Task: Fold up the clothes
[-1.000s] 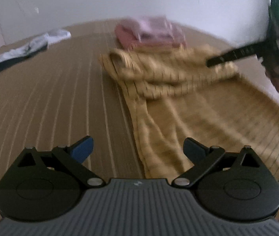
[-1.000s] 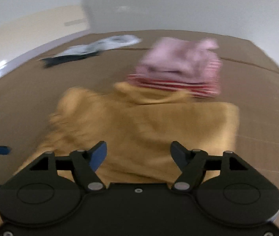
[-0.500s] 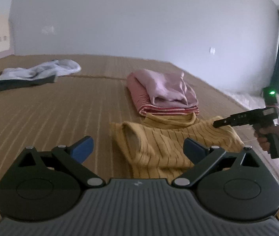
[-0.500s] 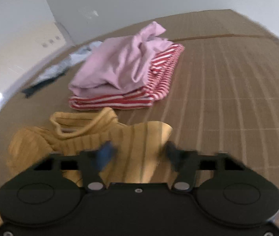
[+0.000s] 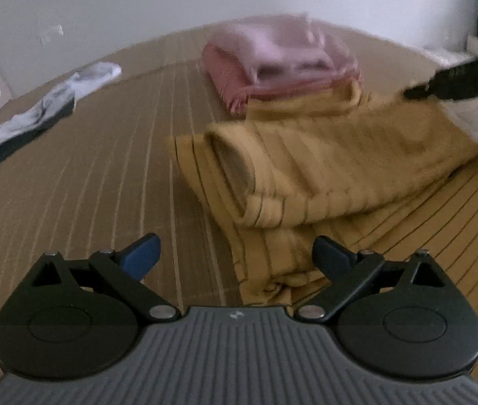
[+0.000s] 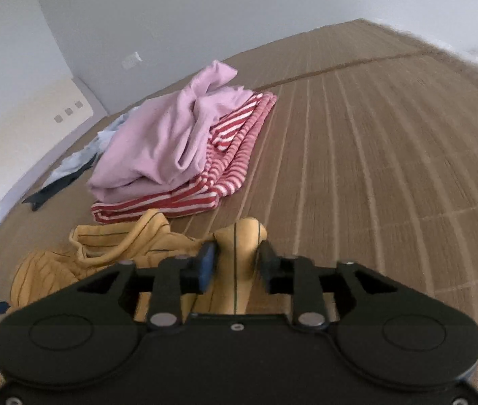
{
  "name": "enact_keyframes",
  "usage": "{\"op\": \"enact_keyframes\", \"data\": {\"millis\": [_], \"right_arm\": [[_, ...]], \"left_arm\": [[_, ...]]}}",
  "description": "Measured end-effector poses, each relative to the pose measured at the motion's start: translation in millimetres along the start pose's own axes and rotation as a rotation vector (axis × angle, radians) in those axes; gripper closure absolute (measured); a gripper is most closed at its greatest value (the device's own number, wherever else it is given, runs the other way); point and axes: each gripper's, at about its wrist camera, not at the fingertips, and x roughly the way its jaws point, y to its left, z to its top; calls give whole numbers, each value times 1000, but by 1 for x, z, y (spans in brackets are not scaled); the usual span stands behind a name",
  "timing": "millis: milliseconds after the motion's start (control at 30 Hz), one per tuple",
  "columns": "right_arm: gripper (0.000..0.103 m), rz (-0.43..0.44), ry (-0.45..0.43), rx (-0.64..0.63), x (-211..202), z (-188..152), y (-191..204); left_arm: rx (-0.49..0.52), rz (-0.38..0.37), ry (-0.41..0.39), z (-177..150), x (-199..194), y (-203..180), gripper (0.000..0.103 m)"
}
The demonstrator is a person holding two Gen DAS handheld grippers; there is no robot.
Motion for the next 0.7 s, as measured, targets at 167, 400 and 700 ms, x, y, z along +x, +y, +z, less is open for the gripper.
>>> {"op": "enact_keyframes", "data": {"millis": [167,400,700], "right_arm": [[64,108,-54,-45,-24,5,9],[62,329,7,-58,-16,0,19],[62,430,98,-114,-5,-11,35]], "left_arm": [[-40,-112,-126,21,-29,0,10],[-57,-79,-2,31,15,-12,53],[-208,-95,-46,22,12,7,45]]}}
